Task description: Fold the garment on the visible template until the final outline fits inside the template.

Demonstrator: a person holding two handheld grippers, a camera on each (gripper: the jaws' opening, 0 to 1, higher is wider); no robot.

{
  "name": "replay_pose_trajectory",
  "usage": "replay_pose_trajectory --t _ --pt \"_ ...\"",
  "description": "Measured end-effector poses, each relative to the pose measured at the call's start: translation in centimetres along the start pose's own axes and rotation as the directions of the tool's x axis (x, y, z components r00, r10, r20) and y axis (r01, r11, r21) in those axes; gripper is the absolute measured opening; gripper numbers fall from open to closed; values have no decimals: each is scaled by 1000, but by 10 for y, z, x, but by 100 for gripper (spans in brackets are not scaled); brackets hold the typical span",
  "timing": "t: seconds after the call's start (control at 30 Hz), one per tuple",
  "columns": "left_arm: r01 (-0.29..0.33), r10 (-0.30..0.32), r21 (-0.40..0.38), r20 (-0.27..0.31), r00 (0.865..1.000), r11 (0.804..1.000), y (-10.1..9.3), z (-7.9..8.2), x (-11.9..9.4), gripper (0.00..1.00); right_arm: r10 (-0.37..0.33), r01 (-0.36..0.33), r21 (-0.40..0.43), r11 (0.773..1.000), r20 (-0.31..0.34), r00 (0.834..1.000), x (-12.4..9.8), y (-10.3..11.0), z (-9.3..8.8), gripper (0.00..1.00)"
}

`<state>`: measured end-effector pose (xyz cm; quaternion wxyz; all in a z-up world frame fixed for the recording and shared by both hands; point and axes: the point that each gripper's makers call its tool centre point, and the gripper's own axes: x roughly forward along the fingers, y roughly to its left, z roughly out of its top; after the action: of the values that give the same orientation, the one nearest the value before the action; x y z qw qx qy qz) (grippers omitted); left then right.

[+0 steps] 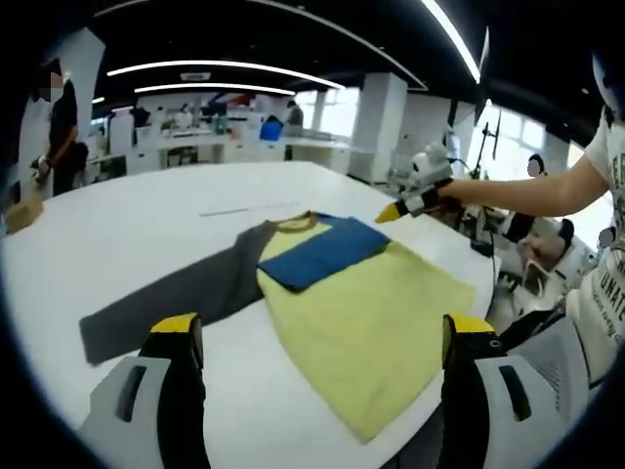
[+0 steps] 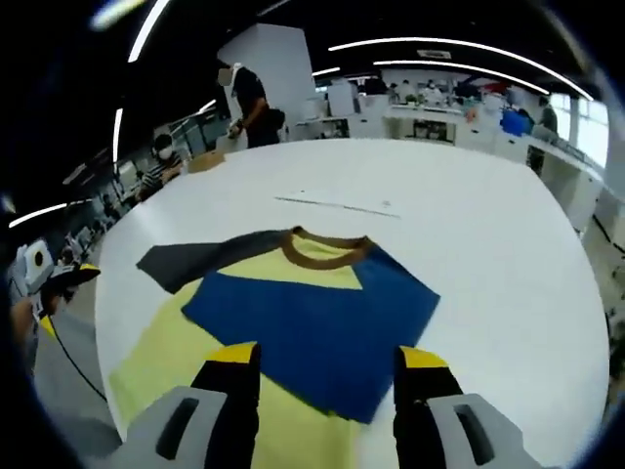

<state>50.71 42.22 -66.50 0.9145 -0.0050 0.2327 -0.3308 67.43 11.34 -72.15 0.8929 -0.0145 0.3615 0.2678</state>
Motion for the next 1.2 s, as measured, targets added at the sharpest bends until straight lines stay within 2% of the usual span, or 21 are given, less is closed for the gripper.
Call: replay_pose_trajectory --t 0.2,0.47,0.93,1.03,1.2 --pt "-3 3 -1 1 1000 1000 -2 2 -1 99 -53 52 -23 998 -31 998 -12 -14 -19 41" --pt "-8 8 -2 -1 1000 1000 -3 2 -3 99 -82 78 -61 995 -71 994 -19 -23 -39 31" --pt "-22 22 -9 -11 1000 1000 -3 -1 -7 99 -82 64 -124 990 -143 986 -8 -19 -66 22" --pt "-23 23 -11 -15 1000 1000 -3 -2 -7 99 -79 61 -120 991 -156 985 -5 -19 -71 20" --pt "-29 28 -16 -18 999 999 -1 -3 -8 99 -64 53 -81 995 -138 988 -2 -16 -70 16"
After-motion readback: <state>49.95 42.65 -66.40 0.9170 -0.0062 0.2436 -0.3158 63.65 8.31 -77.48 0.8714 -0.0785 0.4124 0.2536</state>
